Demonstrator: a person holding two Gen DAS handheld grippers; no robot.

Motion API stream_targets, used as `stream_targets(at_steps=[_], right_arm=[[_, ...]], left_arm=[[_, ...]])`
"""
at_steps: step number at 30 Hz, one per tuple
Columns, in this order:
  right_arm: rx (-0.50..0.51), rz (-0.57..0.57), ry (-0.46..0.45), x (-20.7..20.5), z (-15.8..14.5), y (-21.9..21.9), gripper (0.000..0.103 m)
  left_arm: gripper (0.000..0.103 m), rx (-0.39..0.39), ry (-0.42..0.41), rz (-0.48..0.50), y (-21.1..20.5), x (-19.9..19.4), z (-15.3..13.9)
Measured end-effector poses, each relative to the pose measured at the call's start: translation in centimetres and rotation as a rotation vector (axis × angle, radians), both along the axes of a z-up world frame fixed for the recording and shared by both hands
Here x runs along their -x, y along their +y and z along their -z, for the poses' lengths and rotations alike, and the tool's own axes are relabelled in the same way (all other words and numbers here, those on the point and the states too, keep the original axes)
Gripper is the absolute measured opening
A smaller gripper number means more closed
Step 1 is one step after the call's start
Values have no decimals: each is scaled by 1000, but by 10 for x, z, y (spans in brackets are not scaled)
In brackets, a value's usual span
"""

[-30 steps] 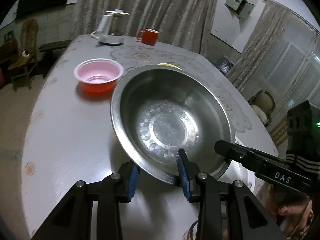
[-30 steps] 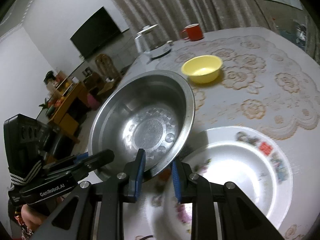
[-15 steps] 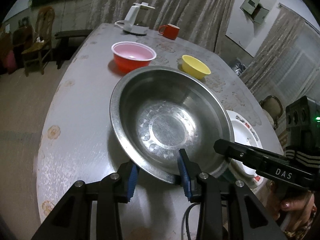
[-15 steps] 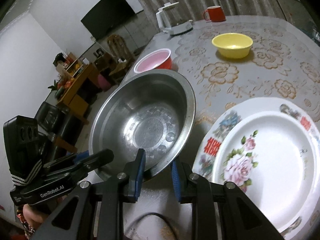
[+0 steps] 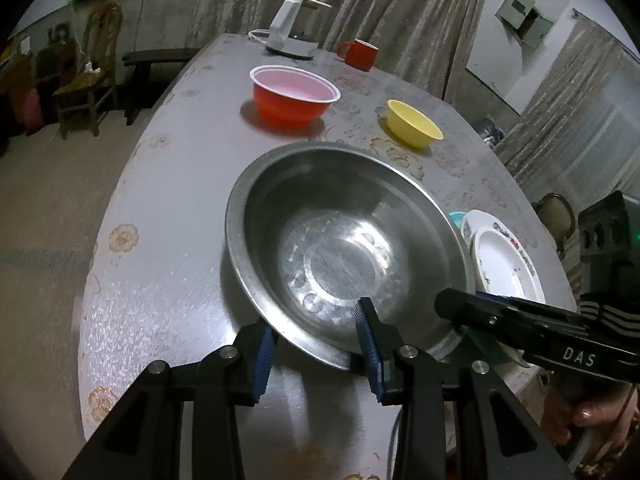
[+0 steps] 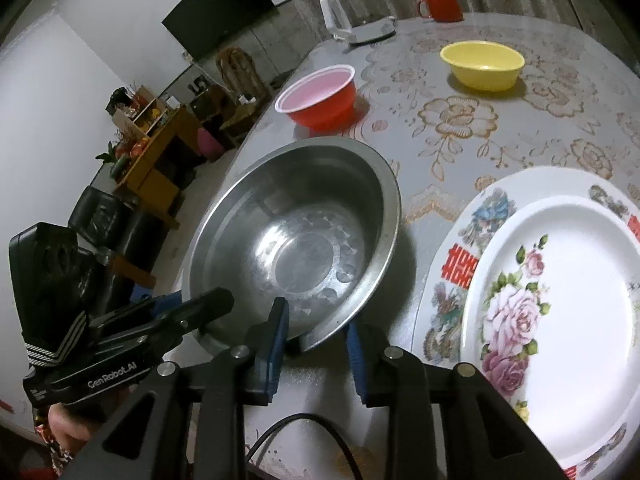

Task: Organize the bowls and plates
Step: 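Lower the steel bowl onto the tablecloth and open both grippers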

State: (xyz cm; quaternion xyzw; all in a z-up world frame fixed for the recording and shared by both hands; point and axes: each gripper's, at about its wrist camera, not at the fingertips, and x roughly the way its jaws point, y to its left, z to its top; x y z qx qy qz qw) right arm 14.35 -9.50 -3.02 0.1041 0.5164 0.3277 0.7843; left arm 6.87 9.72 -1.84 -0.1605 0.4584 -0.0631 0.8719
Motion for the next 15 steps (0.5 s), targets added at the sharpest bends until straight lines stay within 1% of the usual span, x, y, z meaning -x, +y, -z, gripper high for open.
stream_targets(at_steps=[7, 12, 15], right_arm=[[3, -23, 16, 3, 1, 0, 32], [-8, -27, 16, 6, 0, -4, 32], [-8, -29, 11, 7, -2, -6, 32]], left_arm=[[39, -13, -5, 7, -3, 1, 1], [39, -3, -1, 7, -2, 0, 1], [41, 4, 2, 7, -2, 1, 2]])
